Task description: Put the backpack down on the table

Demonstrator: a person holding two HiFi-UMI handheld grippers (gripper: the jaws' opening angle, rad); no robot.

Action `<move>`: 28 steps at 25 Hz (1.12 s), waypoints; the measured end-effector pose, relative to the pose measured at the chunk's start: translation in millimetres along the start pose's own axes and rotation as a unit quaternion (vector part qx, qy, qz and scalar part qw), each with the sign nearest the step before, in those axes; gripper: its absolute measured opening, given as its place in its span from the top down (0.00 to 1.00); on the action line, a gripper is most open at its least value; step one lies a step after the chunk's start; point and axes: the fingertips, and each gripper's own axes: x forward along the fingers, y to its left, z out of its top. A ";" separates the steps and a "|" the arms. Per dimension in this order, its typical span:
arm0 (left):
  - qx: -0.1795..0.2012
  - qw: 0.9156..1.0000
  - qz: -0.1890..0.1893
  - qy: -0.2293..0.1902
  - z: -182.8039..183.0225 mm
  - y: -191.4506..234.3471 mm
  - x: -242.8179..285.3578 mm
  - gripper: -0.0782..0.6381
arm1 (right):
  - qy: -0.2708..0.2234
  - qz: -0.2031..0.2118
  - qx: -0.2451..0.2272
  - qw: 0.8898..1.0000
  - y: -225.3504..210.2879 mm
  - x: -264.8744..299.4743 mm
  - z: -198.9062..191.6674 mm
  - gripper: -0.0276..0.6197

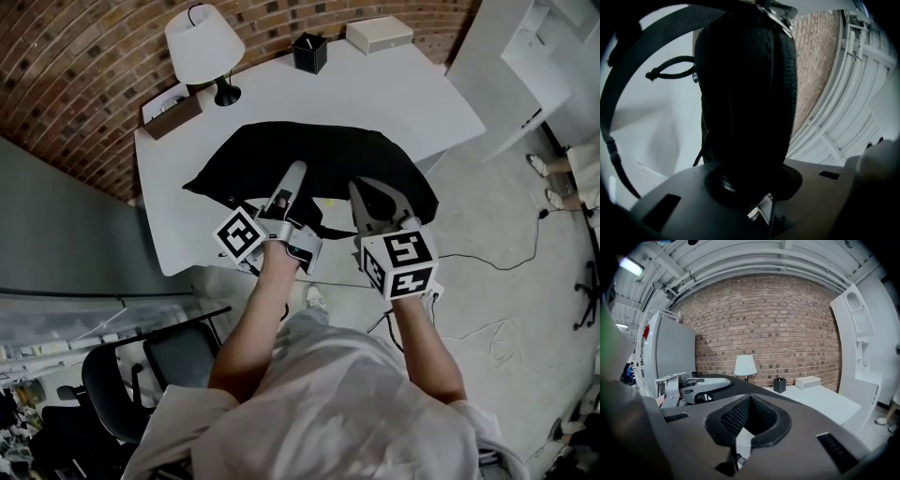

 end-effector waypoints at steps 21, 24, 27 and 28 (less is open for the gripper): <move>-0.012 0.999 -0.002 -0.044 102.1 20.1 20.6 0.78 | -0.002 0.039 -0.027 0.999 29.3 102.8 30.7 0.95; -0.014 0.998 -0.001 -0.055 109.6 25.8 27.3 0.78 | -0.002 0.048 -0.029 0.998 24.0 113.8 31.4 0.95; -0.012 0.998 0.000 -0.067 116.3 32.0 36.2 0.78 | -0.002 0.060 -0.030 0.998 15.7 127.6 32.3 0.95; -0.011 0.997 0.001 -0.071 118.9 34.5 40.0 0.78 | -0.002 0.065 -0.030 0.997 12.4 133.3 32.8 0.95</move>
